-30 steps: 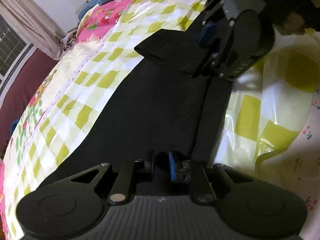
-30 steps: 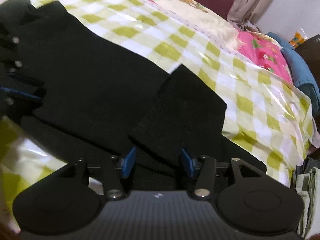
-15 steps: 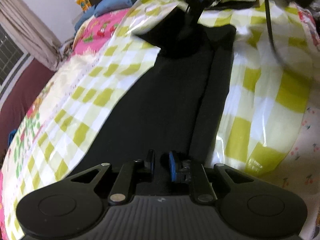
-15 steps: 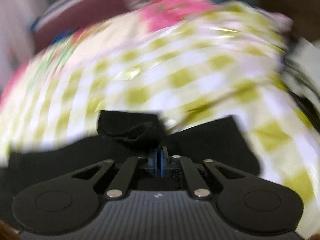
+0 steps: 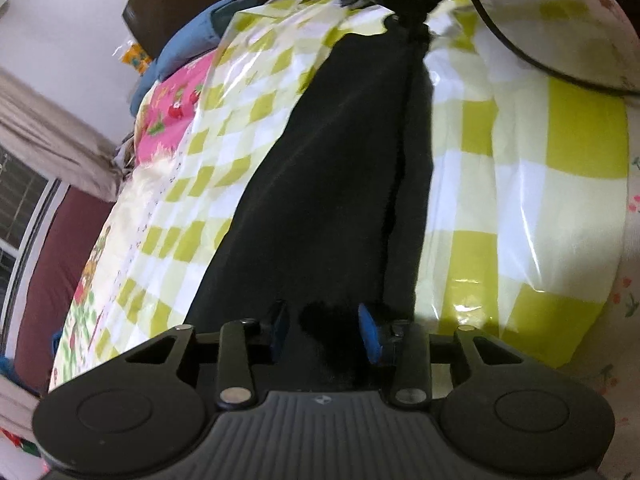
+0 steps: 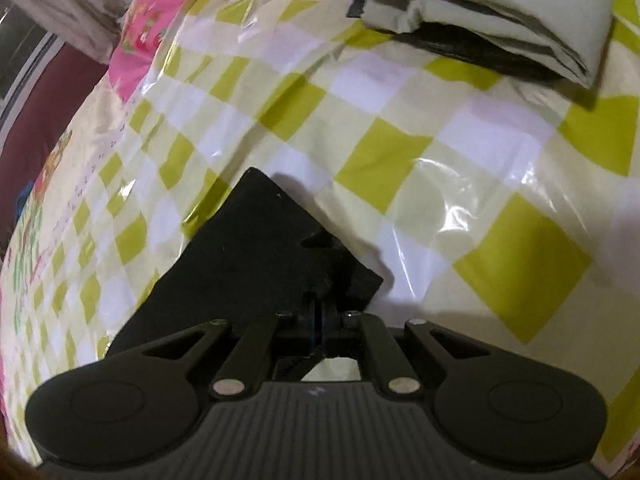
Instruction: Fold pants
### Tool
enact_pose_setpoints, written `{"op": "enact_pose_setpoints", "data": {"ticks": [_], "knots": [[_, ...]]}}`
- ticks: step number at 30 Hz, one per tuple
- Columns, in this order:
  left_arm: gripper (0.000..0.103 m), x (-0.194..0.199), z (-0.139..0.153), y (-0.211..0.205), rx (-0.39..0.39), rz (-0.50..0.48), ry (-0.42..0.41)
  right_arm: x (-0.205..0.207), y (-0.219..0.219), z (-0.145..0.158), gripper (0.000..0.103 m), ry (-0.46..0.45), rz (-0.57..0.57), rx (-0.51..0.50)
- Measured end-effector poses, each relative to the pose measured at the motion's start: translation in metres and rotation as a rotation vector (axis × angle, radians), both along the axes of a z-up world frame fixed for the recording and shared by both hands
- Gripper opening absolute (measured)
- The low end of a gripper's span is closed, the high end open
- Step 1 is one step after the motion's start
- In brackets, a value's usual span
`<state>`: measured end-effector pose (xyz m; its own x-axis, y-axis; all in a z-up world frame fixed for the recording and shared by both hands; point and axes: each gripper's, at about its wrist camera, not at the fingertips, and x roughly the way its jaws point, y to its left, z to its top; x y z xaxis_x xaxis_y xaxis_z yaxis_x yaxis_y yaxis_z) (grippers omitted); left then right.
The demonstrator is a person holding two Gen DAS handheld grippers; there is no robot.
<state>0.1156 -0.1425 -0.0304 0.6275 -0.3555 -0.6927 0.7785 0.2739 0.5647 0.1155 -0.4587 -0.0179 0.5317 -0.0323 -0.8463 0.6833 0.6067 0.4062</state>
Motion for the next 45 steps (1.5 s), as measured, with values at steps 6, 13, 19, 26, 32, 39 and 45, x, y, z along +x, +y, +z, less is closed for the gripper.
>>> {"op": "enact_pose_setpoints", "data": {"ticks": [6,13,19,26,32,39,45], "knots": [[0.024,0.003,0.023,0.002,-0.021,-0.002,0.058,-0.014,-0.003,0.038,0.003,-0.096,0.0,0.019],[0.026,0.002,0.021,0.008,-0.011,0.015,0.139,0.005,0.0,0.0,0.004,0.086,0.053,-0.05],[0.03,-0.001,0.034,0.043,-0.014,0.084,0.144,-0.001,0.037,0.041,0.011,0.101,0.112,-0.273],[0.03,-0.001,0.033,0.089,-0.007,0.202,0.146,-0.001,0.12,0.024,0.011,0.024,0.303,0.086],[0.044,-0.005,0.024,0.094,-0.021,0.162,0.108,0.007,0.143,-0.026,0.011,0.014,0.211,0.304],[0.046,-0.005,0.031,0.095,-0.076,0.166,0.105,-0.007,0.144,-0.011,0.011,-0.045,0.152,0.297],[0.047,-0.004,0.031,0.092,-0.081,0.173,0.106,0.007,0.148,-0.02,0.011,-0.085,0.143,0.316]]}}
